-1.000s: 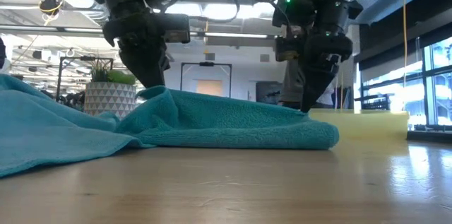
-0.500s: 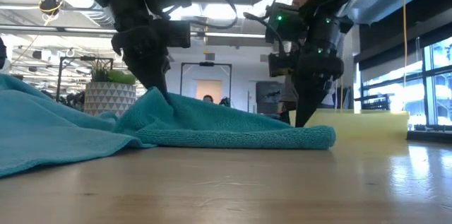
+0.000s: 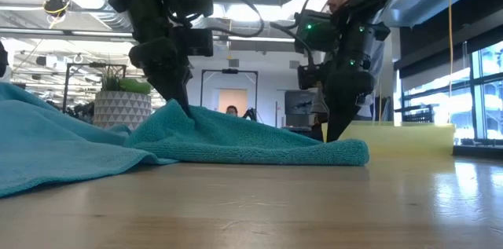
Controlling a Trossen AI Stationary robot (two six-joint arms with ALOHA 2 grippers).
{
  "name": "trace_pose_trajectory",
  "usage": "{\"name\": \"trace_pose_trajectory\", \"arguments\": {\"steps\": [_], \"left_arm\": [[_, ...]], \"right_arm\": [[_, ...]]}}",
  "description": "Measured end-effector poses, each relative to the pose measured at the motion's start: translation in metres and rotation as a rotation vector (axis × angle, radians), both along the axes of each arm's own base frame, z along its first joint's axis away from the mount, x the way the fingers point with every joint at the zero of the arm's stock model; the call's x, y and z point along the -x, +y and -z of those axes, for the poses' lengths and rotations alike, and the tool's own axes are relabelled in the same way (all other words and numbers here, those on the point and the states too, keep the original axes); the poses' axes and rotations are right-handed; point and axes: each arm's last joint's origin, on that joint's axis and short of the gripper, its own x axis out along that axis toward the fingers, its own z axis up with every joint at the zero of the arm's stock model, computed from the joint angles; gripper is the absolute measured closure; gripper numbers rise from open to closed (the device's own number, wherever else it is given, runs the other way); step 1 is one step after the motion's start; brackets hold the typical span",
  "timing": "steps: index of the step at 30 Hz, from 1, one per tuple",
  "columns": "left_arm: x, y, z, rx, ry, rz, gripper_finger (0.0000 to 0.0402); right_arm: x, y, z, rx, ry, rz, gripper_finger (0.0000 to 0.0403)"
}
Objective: Fold microfiber towels
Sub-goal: Fold the right blue microfiber towel
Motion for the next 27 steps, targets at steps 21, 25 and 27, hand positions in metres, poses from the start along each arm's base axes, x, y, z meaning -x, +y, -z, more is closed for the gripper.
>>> {"name": "trace_pose_trajectory", "arguments": {"steps": [21,25,27], "left_arm": [[0.010,0.006,0.002,-0.062,0.119,-0.027,0.0313],[0.007,0.007,-0.004,-0.091,0.121,-0.001,0.0315],[0.007,0.008,-0.008,-0.131,0.134,0.017,0.0313]], "right_arm": [[0.010,0.002,0.012,-0.015,0.042,0.025,0.0362],[0.012,0.004,0.013,-0.078,0.051,0.051,0.0361],[0.011,0.004,0.010,-0.089,0.061,0.064,0.0361]]}}
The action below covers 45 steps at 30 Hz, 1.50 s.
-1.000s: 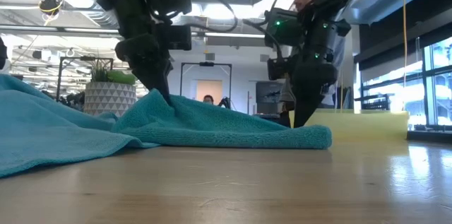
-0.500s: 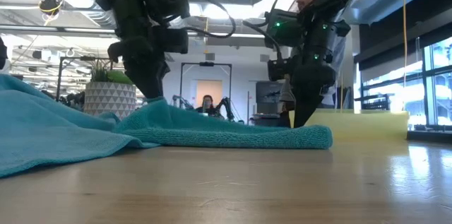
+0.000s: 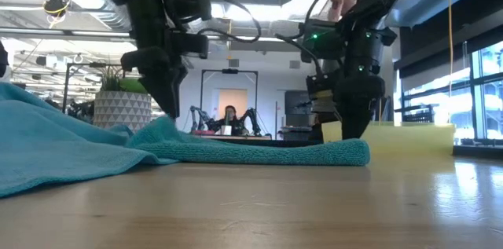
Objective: Fold microfiber towels
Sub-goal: Fold the right blue microfiber towel
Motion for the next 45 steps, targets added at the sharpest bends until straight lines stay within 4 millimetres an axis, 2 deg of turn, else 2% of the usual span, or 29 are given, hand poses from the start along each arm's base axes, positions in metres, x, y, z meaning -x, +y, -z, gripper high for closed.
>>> {"name": "trace_pose_trajectory", "arguments": {"steps": [6,9,11,13,16,23,29,36,40,45], "left_arm": [[0.001,0.010,-0.014,-0.071,0.061,-0.018,0.0315],[-0.004,0.014,-0.023,-0.019,0.002,-0.096,0.0315],[-0.010,0.010,-0.025,0.053,-0.067,-0.096,0.0314],[-0.014,0.001,-0.026,0.119,-0.108,-0.049,0.0315],[-0.016,-0.012,-0.021,0.124,-0.122,-0.001,0.0318],[-0.005,-0.035,0.001,0.175,-0.064,-0.029,0.0317],[-0.004,-0.056,0.006,0.198,-0.070,-0.010,0.0321],[0.002,-0.073,0.019,0.228,-0.092,-0.032,0.0320],[0.013,-0.078,0.030,0.241,-0.030,-0.073,0.0323],[0.017,-0.083,0.033,0.249,0.000,-0.098,0.0323]], "right_arm": [[-0.007,-0.001,-0.036,0.008,-0.102,-0.015,0.0361],[-0.013,0.000,-0.051,-0.008,-0.234,-0.031,0.0361],[-0.017,0.004,-0.054,-0.032,-0.283,-0.029,0.0361],[-0.021,0.009,-0.052,-0.046,-0.292,-0.038,0.0361],[-0.026,0.018,-0.046,-0.090,-0.295,-0.058,0.0361],[-0.041,0.047,-0.028,-0.180,-0.300,-0.145,0.0361],[-0.044,0.068,-0.014,-0.182,-0.257,-0.201,0.0361],[-0.044,0.072,0.012,-0.201,-0.144,-0.175,0.0361],[-0.043,0.072,0.016,-0.216,-0.108,-0.161,0.0361],[-0.037,0.070,0.016,-0.224,-0.048,-0.168,0.0361]]}}
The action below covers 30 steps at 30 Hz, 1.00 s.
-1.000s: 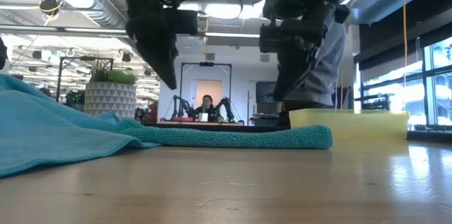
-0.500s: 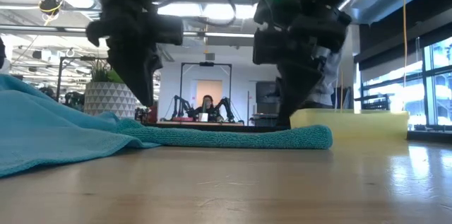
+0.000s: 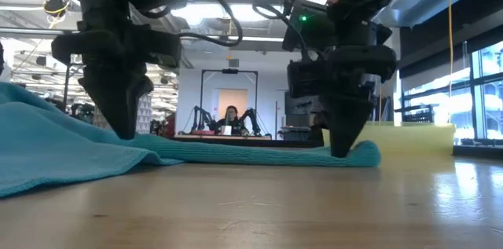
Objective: Fold microfiber towels
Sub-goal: Fold the right blue microfiber towel
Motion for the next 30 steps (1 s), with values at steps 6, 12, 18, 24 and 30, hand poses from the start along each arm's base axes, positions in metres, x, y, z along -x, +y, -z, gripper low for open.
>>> {"name": "trace_pose_trajectory", "arguments": {"steps": [6,12,18,24,30], "left_arm": [[0.000,-0.001,0.000,0.002,0.002,-0.002,0.0323],[0.001,-0.001,0.000,0.004,0.009,-0.011,0.0324],[0.004,-0.001,0.001,-0.002,0.038,-0.040,0.0324],[0.013,0.000,0.009,0.002,0.098,-0.051,0.0324],[0.028,-0.007,0.022,0.029,0.157,-0.071,0.0324]], "right_arm": [[0.010,-0.004,0.001,-0.004,0.104,-0.009,0.0361],[0.020,-0.004,0.003,-0.004,0.191,-0.058,0.0361],[0.031,-0.006,0.003,0.009,0.288,-0.078,0.0361],[0.039,-0.008,0.002,0.006,0.375,-0.069,0.0361],[0.044,-0.009,0.002,0.013,0.420,-0.070,0.0361]]}}
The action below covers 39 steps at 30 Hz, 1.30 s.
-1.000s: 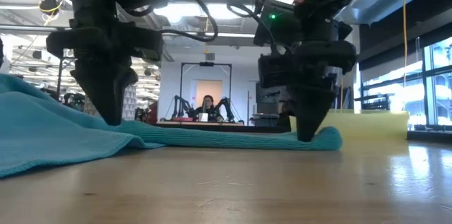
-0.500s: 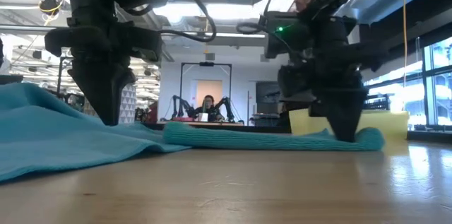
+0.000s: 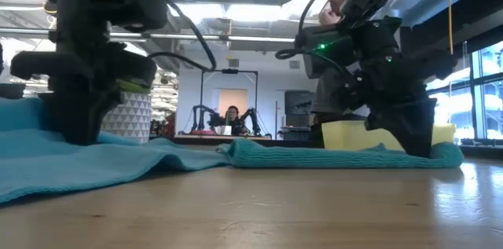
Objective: Fold microfiber towels
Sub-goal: Fold the right blue microfiber towel
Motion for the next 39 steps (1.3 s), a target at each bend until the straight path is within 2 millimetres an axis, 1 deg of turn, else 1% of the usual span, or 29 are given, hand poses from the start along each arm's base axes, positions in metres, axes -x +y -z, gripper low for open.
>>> {"name": "trace_pose_trajectory", "arguments": {"steps": [4,10,12,15,17,23,28,34,39], "left_arm": [[0.011,-0.007,0.006,0.011,0.050,-0.013,0.0324],[0.024,-0.011,0.007,0.001,0.167,-0.036,0.0324],[0.029,-0.010,0.006,-0.013,0.239,-0.059,0.0324],[0.030,-0.008,-0.001,-0.049,0.309,-0.076,0.0324],[0.028,-0.008,-0.007,-0.079,0.318,-0.085,0.0324],[0.011,-0.012,-0.023,-0.072,0.227,-0.102,0.0324],[0.002,-0.014,-0.034,-0.087,0.171,-0.107,0.0324],[-0.003,-0.014,-0.041,-0.100,0.137,-0.110,0.0324],[-0.010,-0.015,-0.051,-0.129,0.098,-0.114,0.0324]], "right_arm": [[0.003,0.000,0.000,0.000,0.029,-0.004,0.0361],[0.004,0.000,0.000,-0.004,0.034,-0.024,0.0361],[0.004,0.000,0.000,-0.004,0.034,-0.024,0.0361],[0.004,0.000,0.000,-0.005,0.033,-0.025,0.0361],[0.004,0.000,0.000,-0.005,0.033,-0.026,0.0361],[0.005,0.000,-0.007,0.027,0.001,-0.034,0.0361],[0.006,-0.002,-0.020,0.061,-0.049,-0.038,0.0361],[0.009,-0.001,-0.036,0.071,-0.105,-0.029,0.0361],[0.010,-0.001,-0.047,0.076,-0.150,0.035,0.0361]]}}
